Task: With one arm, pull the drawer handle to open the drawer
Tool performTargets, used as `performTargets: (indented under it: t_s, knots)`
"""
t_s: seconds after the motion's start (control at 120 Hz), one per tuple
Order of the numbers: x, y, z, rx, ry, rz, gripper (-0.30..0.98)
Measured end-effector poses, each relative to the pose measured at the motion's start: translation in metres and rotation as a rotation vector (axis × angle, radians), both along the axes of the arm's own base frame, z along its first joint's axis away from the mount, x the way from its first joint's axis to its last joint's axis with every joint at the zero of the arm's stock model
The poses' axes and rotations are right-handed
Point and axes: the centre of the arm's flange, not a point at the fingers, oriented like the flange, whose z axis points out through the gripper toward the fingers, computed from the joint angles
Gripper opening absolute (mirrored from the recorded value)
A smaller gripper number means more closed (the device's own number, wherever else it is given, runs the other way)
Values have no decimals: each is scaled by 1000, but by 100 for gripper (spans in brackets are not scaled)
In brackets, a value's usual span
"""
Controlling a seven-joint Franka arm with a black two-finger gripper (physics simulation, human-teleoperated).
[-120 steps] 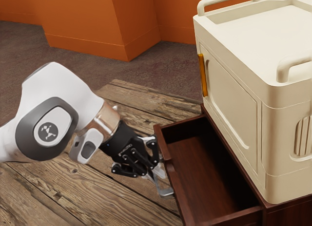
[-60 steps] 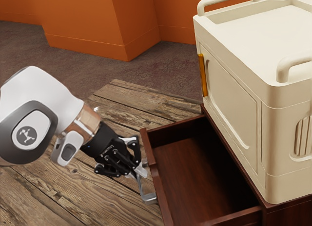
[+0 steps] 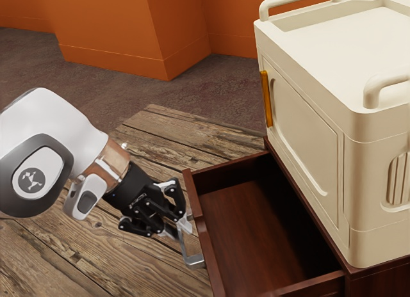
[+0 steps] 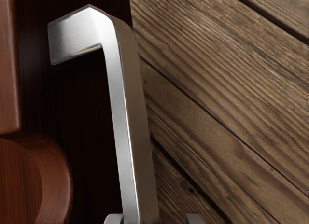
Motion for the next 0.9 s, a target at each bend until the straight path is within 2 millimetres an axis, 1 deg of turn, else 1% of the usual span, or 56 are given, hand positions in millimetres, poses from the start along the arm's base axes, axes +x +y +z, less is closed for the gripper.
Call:
performTargets:
  t_s: [0.133, 0.183, 0.233, 0.283, 0.333, 0.392, 0.425, 0.475, 0.508, 0.55, 0.583, 0.642, 0.708, 0.767, 0.9]
  knots:
    - [-2, 1, 3, 5, -1, 3, 13]
    - [-6, 2, 12, 9, -16, -1, 15]
    - [-10, 4, 27, 8, -39, -4, 16]
    - [-13, 6, 49, 6, -69, -8, 18]
    - [-13, 6, 81, 8, -104, -14, 19]
    - [-4, 7, 122, 45, -136, -16, 20]
    - [5, 7, 142, 79, -140, -15, 21]
    - [22, 7, 165, 139, -129, -6, 23]
    - [36, 7, 176, 181, -109, 3, 25]
    - [54, 5, 185, 233, -77, 16, 29]
    - [68, 3, 188, 269, -44, 28, 32]
    - [94, 6, 184, 319, 27, 64, 39]
    - [113, 11, 178, 354, 112, 117, 47]
    - [118, 19, 171, 373, 191, 181, 52]
    - [117, 35, 153, 416, 343, 362, 60]
